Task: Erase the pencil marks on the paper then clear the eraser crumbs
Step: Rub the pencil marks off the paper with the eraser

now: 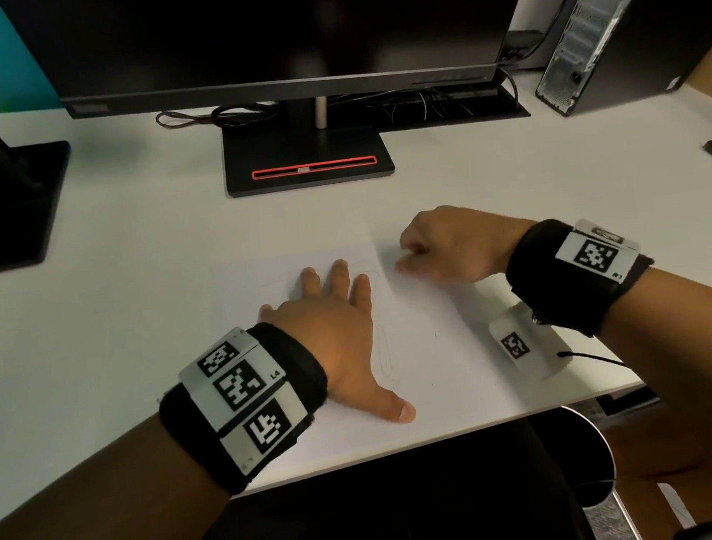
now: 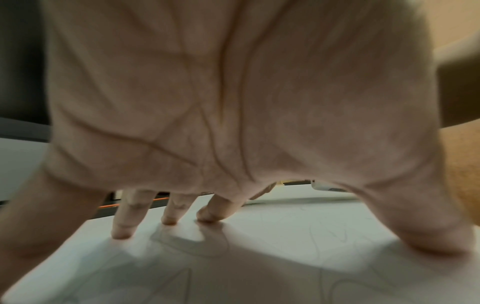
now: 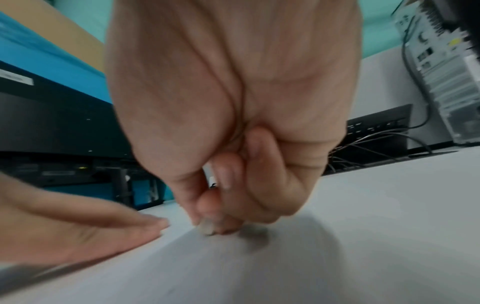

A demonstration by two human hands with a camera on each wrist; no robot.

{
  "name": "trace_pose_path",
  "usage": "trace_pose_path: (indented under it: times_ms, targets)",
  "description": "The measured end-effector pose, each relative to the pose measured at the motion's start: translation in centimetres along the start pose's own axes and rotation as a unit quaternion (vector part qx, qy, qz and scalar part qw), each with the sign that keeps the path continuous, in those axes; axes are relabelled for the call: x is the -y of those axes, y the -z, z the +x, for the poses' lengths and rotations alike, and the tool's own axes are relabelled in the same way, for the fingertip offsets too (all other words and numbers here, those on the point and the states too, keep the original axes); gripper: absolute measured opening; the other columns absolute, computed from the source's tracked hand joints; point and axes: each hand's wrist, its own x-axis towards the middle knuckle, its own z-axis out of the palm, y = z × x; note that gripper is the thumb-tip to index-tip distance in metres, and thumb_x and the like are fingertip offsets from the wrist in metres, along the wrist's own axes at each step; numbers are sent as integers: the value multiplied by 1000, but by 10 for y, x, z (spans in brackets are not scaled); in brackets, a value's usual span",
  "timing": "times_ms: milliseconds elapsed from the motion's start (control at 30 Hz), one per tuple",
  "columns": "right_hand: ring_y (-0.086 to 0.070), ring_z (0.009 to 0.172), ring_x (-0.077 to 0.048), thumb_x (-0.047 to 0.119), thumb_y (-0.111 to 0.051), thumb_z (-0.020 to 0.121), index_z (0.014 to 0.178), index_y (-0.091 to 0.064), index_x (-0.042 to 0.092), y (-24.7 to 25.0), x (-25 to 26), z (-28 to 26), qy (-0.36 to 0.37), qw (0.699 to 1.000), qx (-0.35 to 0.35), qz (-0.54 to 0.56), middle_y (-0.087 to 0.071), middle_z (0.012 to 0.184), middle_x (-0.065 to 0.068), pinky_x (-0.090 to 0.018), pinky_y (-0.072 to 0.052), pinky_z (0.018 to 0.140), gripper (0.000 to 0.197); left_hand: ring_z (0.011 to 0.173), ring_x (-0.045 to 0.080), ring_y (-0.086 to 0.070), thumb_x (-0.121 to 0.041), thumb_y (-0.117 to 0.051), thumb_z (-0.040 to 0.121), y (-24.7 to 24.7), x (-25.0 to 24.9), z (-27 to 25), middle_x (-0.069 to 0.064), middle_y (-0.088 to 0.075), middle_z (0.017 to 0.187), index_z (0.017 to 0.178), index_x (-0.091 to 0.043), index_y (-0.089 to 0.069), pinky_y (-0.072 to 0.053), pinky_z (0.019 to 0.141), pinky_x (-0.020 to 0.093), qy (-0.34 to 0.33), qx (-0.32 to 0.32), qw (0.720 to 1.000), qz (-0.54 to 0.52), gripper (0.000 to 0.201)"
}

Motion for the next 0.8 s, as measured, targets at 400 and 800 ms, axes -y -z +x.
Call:
trace_pose_path:
  times_ms: [400, 800]
  targets:
    - [-48, 55, -19, 33, -53, 98, 64, -52, 12, 8, -1, 8, -25, 997, 39, 59, -54, 60, -3, -28, -42, 55, 39, 152, 38, 22, -93, -64, 57, 0, 1, 2, 4, 36, 162, 156, -19, 27, -23, 115, 70, -4, -3, 1000, -3, 153]
    - [-52, 64, -20, 31, -51, 100, 65, -48, 12, 8, -2, 10, -20, 1000, -10, 9, -57, 66, -3, -29, -37, 56, 39, 152, 39, 19, -94, -63, 55, -3, 3, 2, 5, 33, 163, 156, -19, 26, -28, 113, 69, -10, -19, 1000, 3, 154]
